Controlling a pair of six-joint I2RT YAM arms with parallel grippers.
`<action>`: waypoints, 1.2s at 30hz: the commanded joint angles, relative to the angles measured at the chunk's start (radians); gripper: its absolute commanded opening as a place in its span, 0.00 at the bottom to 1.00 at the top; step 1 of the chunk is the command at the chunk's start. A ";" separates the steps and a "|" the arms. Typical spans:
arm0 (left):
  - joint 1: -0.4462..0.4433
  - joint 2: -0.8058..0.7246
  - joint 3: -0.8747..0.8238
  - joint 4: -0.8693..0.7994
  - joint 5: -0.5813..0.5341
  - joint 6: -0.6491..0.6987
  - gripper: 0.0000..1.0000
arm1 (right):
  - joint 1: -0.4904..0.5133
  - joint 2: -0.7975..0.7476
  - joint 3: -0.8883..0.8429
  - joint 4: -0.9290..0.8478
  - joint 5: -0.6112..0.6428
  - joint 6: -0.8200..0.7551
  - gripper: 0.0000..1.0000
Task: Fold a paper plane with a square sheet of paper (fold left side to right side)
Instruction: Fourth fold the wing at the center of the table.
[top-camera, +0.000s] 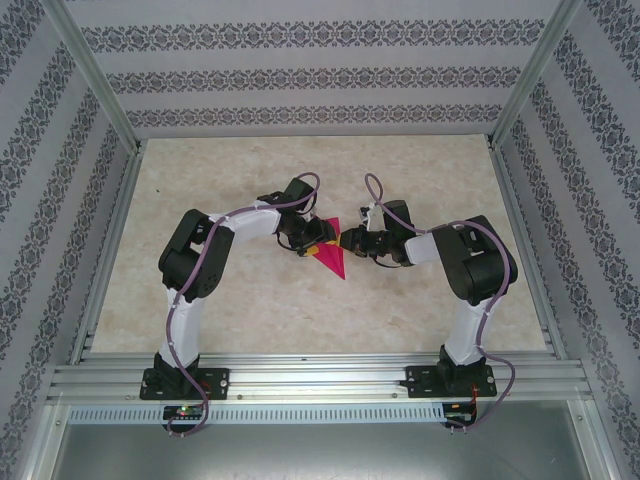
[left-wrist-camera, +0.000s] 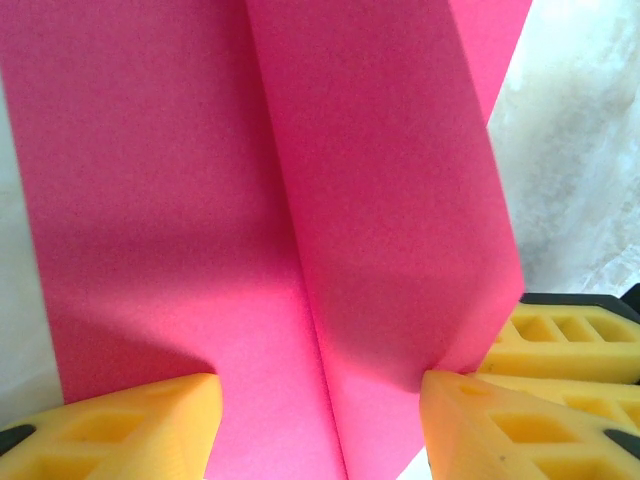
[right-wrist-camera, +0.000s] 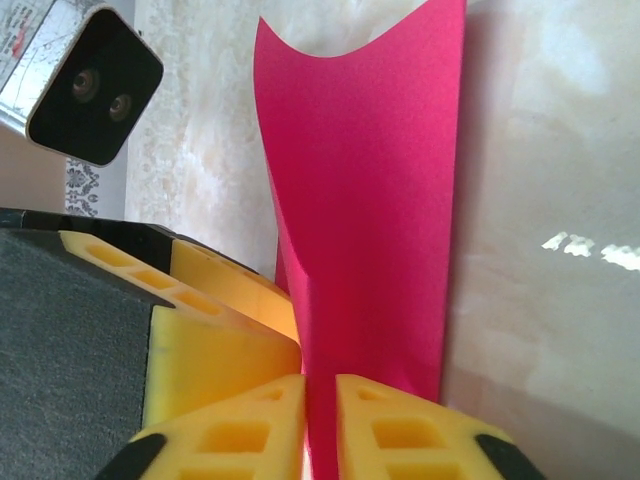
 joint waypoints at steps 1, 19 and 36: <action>-0.018 0.089 -0.032 -0.054 -0.077 0.032 0.58 | 0.007 0.010 0.023 0.020 -0.009 -0.010 0.12; -0.018 0.092 -0.035 -0.050 -0.076 0.032 0.58 | -0.012 0.012 0.061 -0.110 0.043 -0.069 0.10; -0.020 0.087 -0.034 -0.051 -0.077 0.031 0.58 | -0.014 0.049 0.100 -0.189 0.078 -0.101 0.11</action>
